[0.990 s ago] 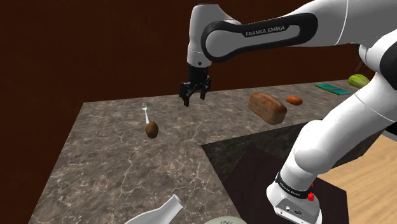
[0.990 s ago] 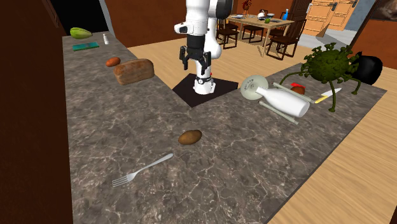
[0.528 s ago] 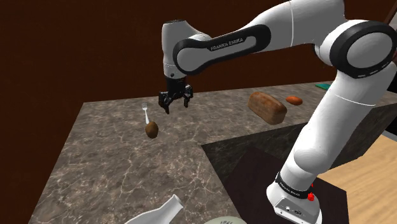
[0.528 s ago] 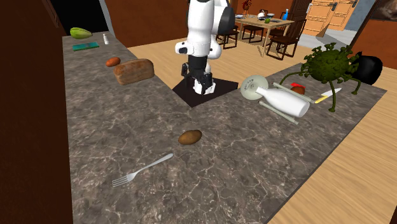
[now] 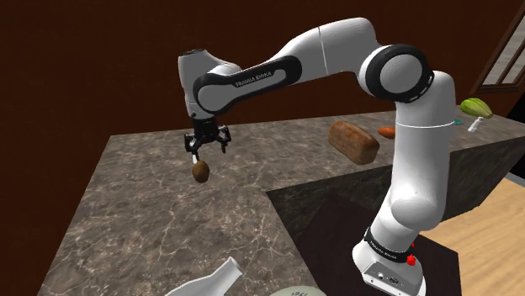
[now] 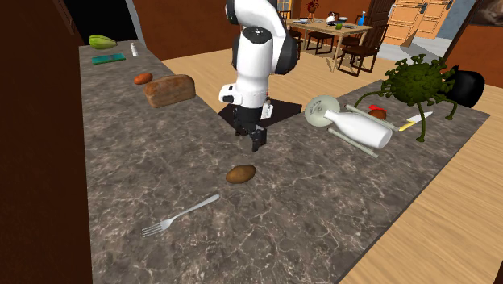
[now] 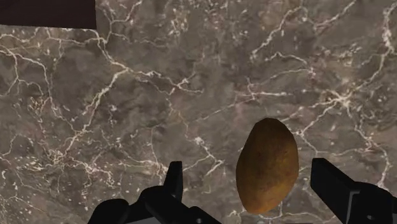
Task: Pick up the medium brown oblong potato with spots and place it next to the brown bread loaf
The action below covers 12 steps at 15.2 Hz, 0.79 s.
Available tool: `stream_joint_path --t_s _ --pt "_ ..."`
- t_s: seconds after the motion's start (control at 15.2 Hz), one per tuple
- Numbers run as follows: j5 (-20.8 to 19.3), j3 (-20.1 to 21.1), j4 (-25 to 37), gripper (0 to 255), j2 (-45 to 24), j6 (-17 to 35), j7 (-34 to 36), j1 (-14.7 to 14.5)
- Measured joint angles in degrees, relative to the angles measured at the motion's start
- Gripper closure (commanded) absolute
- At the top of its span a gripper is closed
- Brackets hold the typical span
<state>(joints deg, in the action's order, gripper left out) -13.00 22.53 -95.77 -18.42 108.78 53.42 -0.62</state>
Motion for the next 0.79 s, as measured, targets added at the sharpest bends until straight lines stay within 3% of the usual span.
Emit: stream_joint_path --t_s 0.46,0.79 --pt "-3.8 -3.0 17.5 0 -16.2 -4.7 8.0 -4.6" --pt "-4.4 -3.5 16.1 0 -17.9 -1.9 8.8 -4.5"
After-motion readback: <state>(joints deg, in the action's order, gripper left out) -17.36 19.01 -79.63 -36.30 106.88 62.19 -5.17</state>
